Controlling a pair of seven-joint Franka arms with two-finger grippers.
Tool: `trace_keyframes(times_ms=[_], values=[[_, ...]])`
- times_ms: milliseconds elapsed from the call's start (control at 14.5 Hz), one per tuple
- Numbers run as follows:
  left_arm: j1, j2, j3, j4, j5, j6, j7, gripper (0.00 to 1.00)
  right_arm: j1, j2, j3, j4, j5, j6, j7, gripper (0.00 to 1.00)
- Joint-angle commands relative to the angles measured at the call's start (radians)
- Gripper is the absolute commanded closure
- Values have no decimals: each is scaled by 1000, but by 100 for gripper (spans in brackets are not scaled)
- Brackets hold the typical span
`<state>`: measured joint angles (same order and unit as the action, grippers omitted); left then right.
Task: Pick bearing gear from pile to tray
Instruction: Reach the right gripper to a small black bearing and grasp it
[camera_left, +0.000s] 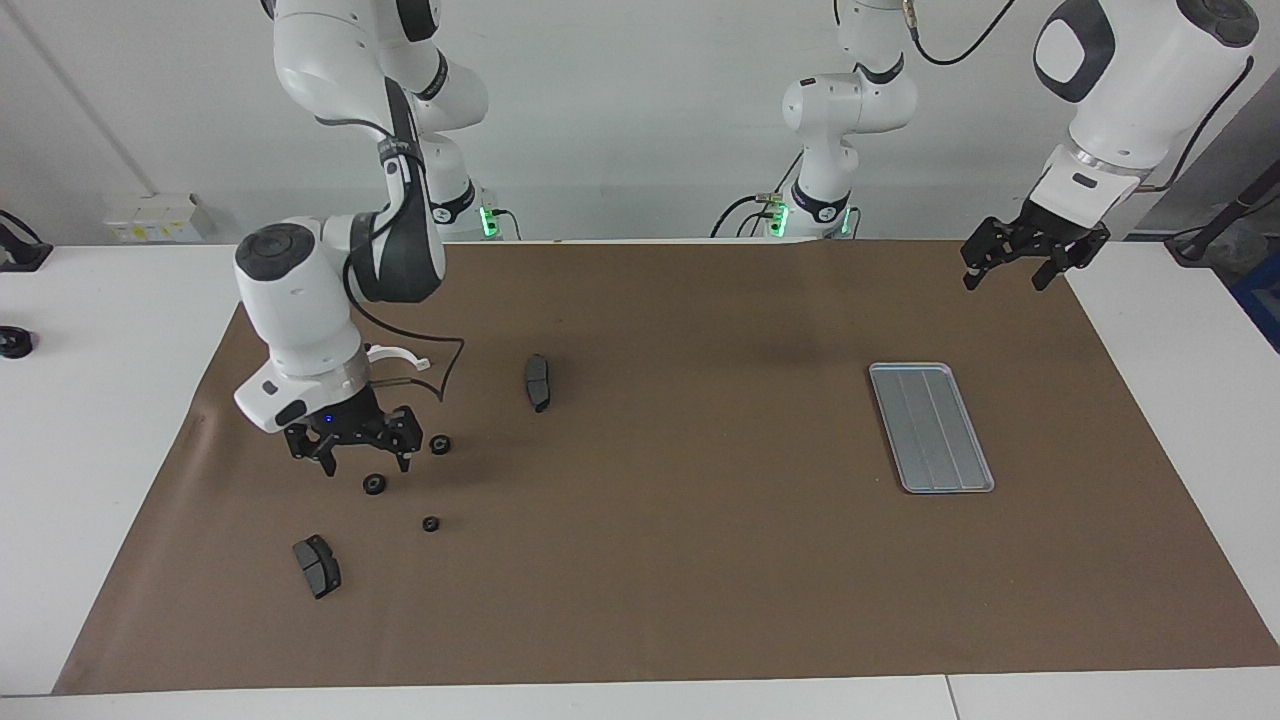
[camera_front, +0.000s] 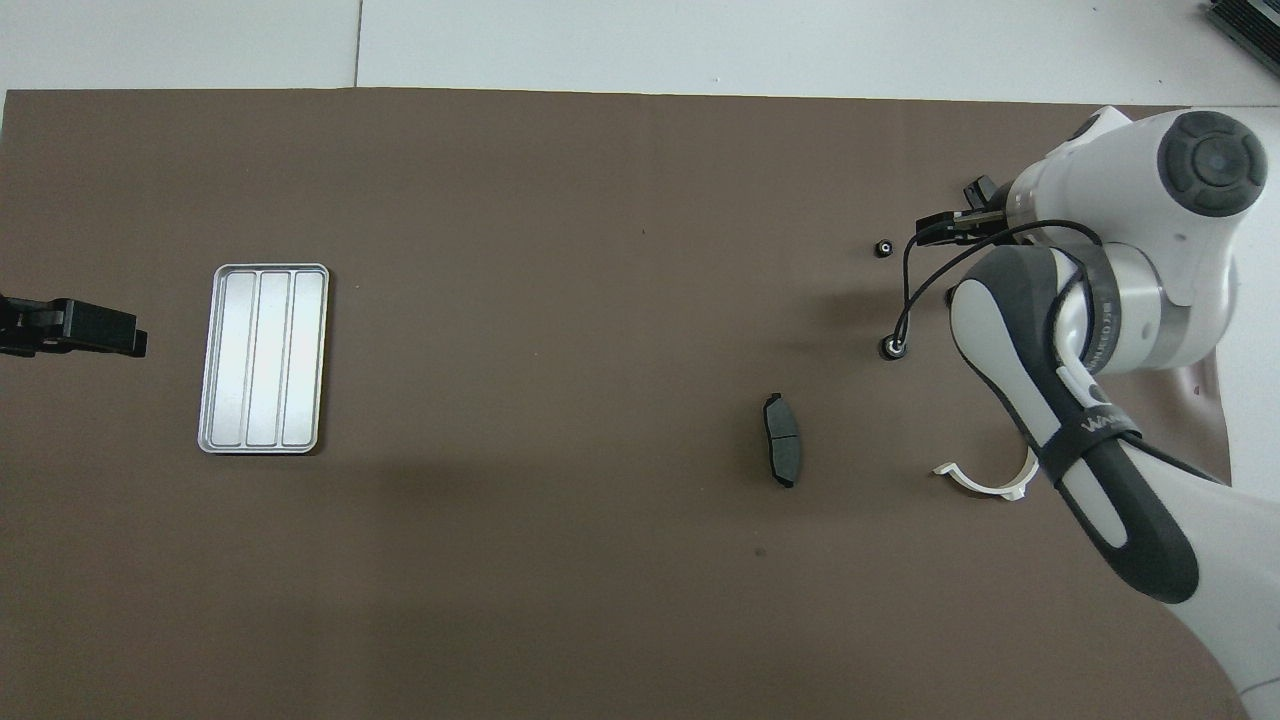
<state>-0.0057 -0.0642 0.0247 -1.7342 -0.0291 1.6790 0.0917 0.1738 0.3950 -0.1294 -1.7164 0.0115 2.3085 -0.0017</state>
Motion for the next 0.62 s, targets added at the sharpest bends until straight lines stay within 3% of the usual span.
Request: trace_keyframes(times_ms=[0,276,551], values=[[13,-26,-8,-27,11,1,3,0,16,94,7,31,39,73,8,0],[13,-26,-8,-27,11,1,3,0,32,162,14,32,51,199,11,0],[13,-26,-8,-27,11,1,3,0,27,174,16,26,51,210,0,0]])
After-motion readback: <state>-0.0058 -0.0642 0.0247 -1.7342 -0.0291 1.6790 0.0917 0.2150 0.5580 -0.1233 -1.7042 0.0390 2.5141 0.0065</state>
